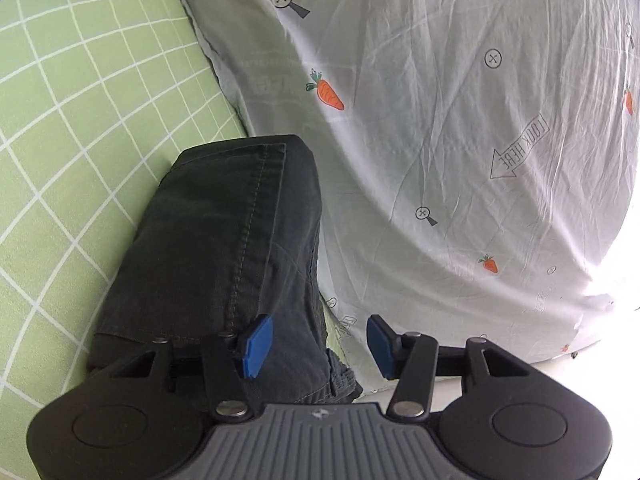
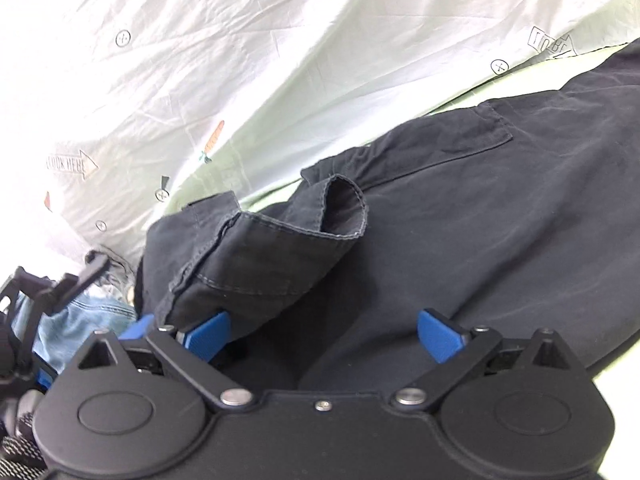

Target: Fold clothes

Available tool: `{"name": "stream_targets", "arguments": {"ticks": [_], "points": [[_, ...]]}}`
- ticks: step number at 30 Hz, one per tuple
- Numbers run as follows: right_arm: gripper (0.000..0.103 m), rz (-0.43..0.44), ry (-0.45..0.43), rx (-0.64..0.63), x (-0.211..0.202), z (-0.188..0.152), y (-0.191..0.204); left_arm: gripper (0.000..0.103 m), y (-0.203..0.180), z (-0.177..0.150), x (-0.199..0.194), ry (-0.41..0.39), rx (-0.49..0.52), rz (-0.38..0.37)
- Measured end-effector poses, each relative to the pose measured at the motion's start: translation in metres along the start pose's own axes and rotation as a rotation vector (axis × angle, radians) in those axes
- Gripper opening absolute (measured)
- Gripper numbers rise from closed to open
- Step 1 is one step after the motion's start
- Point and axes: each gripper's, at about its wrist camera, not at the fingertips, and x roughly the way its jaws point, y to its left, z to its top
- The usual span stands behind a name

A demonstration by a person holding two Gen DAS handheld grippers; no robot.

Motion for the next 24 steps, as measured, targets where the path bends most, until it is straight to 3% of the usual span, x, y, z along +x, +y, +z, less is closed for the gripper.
{"name": "stream_targets", "arguments": {"ticks": [4, 7, 8, 11, 14, 18, 24], "points": [[0.095, 0.082, 0.022, 0.055, 0.007, 0.005, 0.005, 0.054, -0.009, 0.001, -0.012, -0.029, 0.078, 0.044], [0.095, 0.144, 0.038, 0.096, 0.012, 0.009, 0.009, 0.058, -0.016, 0.001, -0.026, -0.093, 0.154, 0.083], [0.095, 0.165, 0.043, 0.110, 0.013, 0.010, 0.011, 0.065, -0.019, 0.002, -0.028, -0.105, 0.192, 0.129], [0.090, 0.223, 0.058, 0.148, 0.018, 0.014, 0.015, 0.066, -0.019, 0.002, -0.024, -0.084, 0.279, 0.286], [0.087, 0.203, 0.049, 0.114, 0.024, 0.020, 0.020, 0.067, -0.012, 0.001, -0.014, -0.028, 0.344, 0.443], [0.068, 0.176, 0.037, 0.070, 0.031, 0.027, 0.027, 0.077, -0.004, -0.003, -0.008, -0.001, 0.374, 0.513], [0.042, 0.140, -0.002, -0.016, 0.035, 0.042, 0.039, 0.078, -0.014, -0.002, -0.006, -0.004, 0.444, 0.557]]}}
